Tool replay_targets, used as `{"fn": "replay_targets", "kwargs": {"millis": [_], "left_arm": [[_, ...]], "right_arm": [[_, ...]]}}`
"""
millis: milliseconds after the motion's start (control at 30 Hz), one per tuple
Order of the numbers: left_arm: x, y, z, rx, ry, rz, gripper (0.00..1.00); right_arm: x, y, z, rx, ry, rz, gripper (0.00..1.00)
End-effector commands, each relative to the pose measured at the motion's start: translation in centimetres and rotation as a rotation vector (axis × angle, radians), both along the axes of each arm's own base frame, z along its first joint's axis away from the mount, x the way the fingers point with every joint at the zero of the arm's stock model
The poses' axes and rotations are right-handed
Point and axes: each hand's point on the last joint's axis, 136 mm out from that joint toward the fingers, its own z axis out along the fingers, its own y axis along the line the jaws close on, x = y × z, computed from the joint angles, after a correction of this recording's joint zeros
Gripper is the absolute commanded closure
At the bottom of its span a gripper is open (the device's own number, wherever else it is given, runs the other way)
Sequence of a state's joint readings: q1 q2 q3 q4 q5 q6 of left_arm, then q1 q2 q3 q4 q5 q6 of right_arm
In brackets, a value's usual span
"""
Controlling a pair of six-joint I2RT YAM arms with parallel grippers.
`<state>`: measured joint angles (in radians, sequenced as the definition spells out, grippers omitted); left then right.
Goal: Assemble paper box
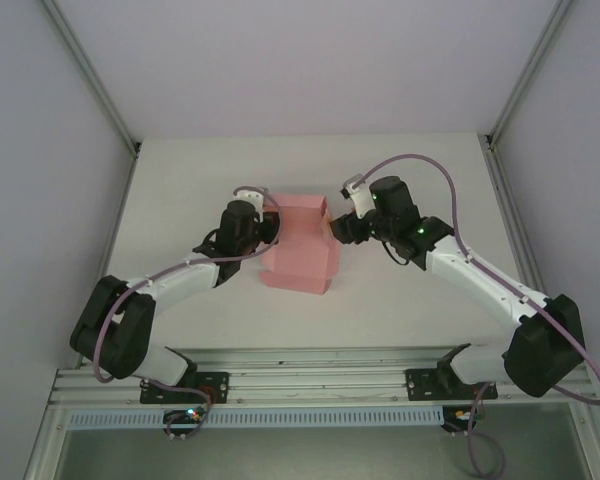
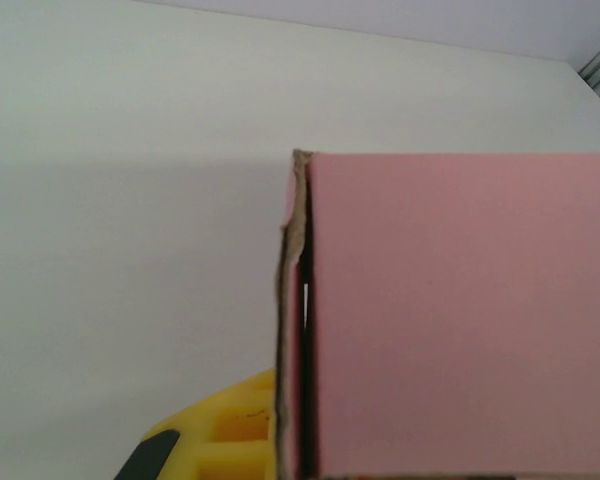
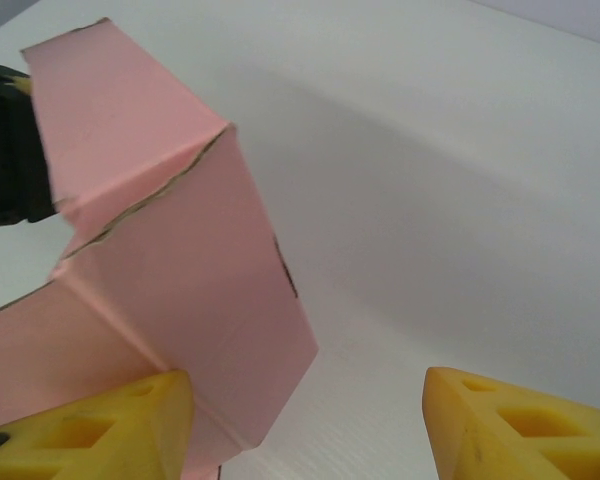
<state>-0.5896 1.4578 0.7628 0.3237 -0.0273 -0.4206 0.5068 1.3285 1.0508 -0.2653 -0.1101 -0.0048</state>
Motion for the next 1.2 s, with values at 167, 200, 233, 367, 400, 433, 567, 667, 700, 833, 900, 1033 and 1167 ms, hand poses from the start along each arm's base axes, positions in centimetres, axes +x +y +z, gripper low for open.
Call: {"fn": "replay_targets", "kwargs": {"millis": [167, 200, 233, 367, 400, 433, 567, 667, 700, 833, 900, 1033, 1167], "left_arm": [[0.2, -0.6, 2.0, -0.026, -0.041, -0.021, 1.00], [0.1, -0.8, 2.0, -0.029, -0.041, -0.025, 1.00], [0.1, -0.9, 2.1, -0.033, -0.042, -0.031, 1.00], [0.0, -1.4, 2.1, -0.028, -0.041, -0.046, 1.00], [0.0, -1.5, 2.2, -0.027, -0.044, -0.044, 1.00], [0.0, -1.5, 2.1, -0.024, -0.044, -0.042, 1.00], [-0.1, -2.1, 2.4, -0.033, -0.049, -0.043, 1.00], [-0.1, -2.5, 2.5, -0.021, -0.049, -0.035, 1.00], [-0.1, -2.5, 2.4, -0.013, -0.043, -0.029, 1.00], [0.2, -1.9, 2.2, 0.032, -0.016, 0.062, 1.00], [0.3, -1.5, 2.3, 0.038, -0.003, 0.103, 1.00], [0.4, -0.1, 1.9, 0.048, 0.047, 0.210, 1.00], [0.5, 4.1, 1.1, 0.182, 0.116, 0.426, 1.00]], "right_arm": [[-0.5, 1.9, -1.2, 0.014, 0.059, 0.095, 0.39], [-0.4, 2.3, -1.0, 0.025, 0.053, 0.107, 0.40], [-0.2, 2.6, -1.6, 0.024, 0.066, 0.111, 0.41], [1.5, 2.8, -1.2, 0.025, 0.006, 0.043, 0.43], [2.2, 2.5, -1.0, 0.022, -0.016, 0.006, 0.43], [2.8, 2.2, -0.9, 0.017, -0.033, -0.033, 0.43], [4.6, 0.3, -0.7, -0.042, -0.117, -0.201, 0.50], [5.4, -1.2, -0.4, -0.091, -0.178, -0.342, 0.58], [5.6, -1.7, -0.1, -0.110, -0.203, -0.390, 0.62], [6.1, -3.7, 0.2, -0.206, -0.250, -0.559, 0.81], [6.3, -4.9, -0.1, -0.270, -0.260, -0.639, 0.87], [6.4, -8.0, -1.1, -0.419, -0.261, -0.828, 0.89], [5.9, -10.2, -0.8, -0.522, -0.291, -0.952, 0.91]]}}
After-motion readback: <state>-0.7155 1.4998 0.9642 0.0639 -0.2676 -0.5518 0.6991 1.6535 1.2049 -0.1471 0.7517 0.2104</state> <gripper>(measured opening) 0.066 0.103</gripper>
